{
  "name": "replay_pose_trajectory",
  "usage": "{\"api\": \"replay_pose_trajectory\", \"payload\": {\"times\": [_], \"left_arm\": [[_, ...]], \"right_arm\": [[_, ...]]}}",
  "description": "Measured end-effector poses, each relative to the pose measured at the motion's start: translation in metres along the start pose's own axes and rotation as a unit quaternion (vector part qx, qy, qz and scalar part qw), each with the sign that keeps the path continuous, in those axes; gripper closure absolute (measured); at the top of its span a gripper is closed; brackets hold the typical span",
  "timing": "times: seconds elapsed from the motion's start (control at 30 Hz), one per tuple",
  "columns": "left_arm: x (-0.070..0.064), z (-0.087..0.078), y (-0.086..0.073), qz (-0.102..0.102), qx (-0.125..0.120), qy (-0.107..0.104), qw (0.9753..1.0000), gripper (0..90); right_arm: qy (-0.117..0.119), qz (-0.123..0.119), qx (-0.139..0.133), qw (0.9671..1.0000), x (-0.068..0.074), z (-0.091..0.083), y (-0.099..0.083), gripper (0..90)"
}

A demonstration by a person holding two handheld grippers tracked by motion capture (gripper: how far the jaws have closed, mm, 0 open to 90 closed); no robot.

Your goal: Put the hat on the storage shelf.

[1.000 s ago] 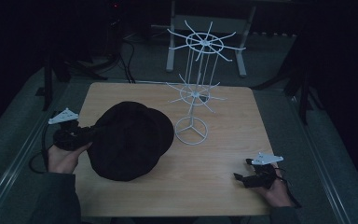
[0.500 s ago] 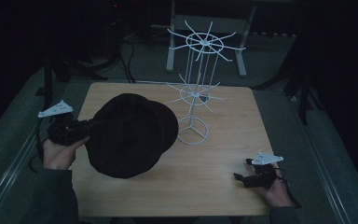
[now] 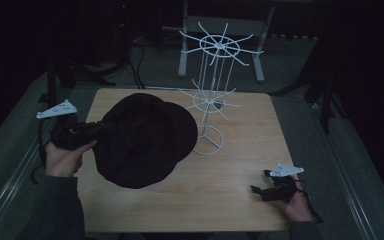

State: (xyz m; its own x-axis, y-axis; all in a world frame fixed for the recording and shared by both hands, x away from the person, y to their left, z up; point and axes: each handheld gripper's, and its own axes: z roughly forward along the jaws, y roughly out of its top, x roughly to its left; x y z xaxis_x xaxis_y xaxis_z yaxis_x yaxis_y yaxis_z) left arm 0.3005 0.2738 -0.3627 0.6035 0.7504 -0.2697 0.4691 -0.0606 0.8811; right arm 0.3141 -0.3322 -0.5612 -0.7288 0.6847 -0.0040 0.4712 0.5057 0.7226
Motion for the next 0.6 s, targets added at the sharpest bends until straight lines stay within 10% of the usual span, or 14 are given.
{"api": "replay_pose_trajectory", "payload": {"times": [0.6], "left_arm": [[-0.008, 0.003, 0.017, 0.005, -0.015, -0.022, 0.9996, 80.0]], "right_arm": [[0.000, 0.000, 0.000, 1.0000, 0.000, 0.000, 0.000, 13.9]]}}
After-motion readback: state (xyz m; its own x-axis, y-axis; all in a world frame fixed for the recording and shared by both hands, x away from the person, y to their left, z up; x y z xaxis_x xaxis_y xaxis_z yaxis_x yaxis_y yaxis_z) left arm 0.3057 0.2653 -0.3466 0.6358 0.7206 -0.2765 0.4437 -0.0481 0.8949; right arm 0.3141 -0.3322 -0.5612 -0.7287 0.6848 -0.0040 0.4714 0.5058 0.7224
